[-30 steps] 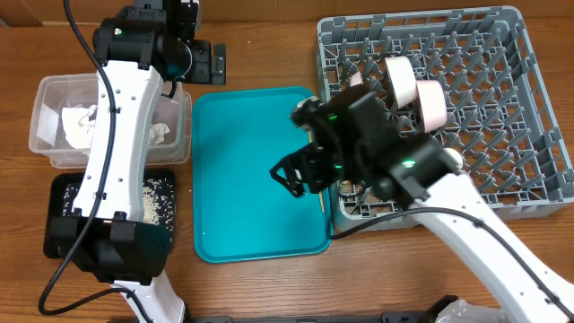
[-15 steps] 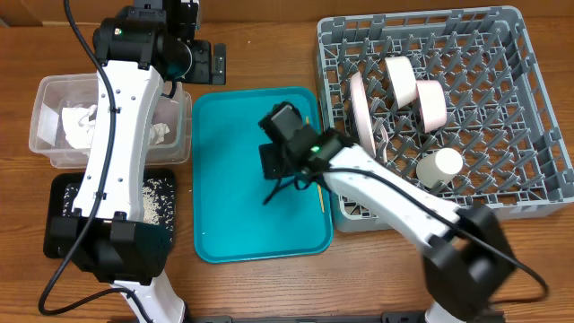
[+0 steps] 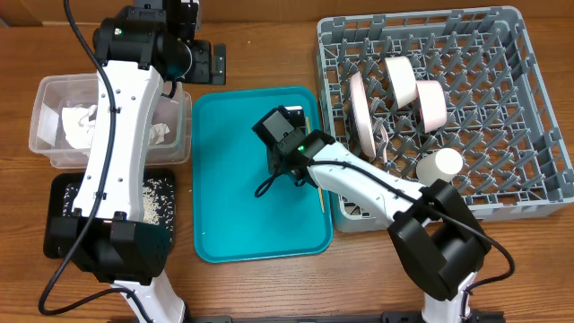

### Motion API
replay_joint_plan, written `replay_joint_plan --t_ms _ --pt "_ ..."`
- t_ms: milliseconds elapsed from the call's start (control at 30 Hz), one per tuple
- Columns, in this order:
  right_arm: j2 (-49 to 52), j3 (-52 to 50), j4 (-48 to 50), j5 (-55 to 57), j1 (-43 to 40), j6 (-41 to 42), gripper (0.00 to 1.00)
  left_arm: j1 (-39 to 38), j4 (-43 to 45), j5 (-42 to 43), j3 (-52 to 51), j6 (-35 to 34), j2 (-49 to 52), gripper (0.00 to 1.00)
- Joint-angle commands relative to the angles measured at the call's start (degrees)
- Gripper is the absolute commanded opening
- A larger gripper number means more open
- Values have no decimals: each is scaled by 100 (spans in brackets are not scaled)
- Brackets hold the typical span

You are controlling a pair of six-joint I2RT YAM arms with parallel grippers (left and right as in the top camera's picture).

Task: Sort waste into correct bins and load items into the dishwasher
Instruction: 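Move the right gripper left over the chopstick on the teal tray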

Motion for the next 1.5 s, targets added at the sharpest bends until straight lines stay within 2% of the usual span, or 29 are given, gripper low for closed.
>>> replay_joint_plan --t_ms 0,33,100,933,1200,1467 --pt "157 72 20 190 -168 -133 56 -15 2 -37 -15 -96 39 100" --pt "164 72 -2 173 -199 -144 62 -15 2 -37 -15 -96 39 100" --pt "164 70 -26 170 -258 -144 63 -15 2 -37 -15 -96 39 100" --pt "466 52 92 -203 -599 -339 67 -13 4 -37 -15 -96 39 100" --pt "608 52 168 -1335 -1029 -339 68 -11 4 -37 -15 -96 39 100" --pt "608 52 142 -1405 -1029 -431 67 -11 4 -35 -15 -96 39 100"
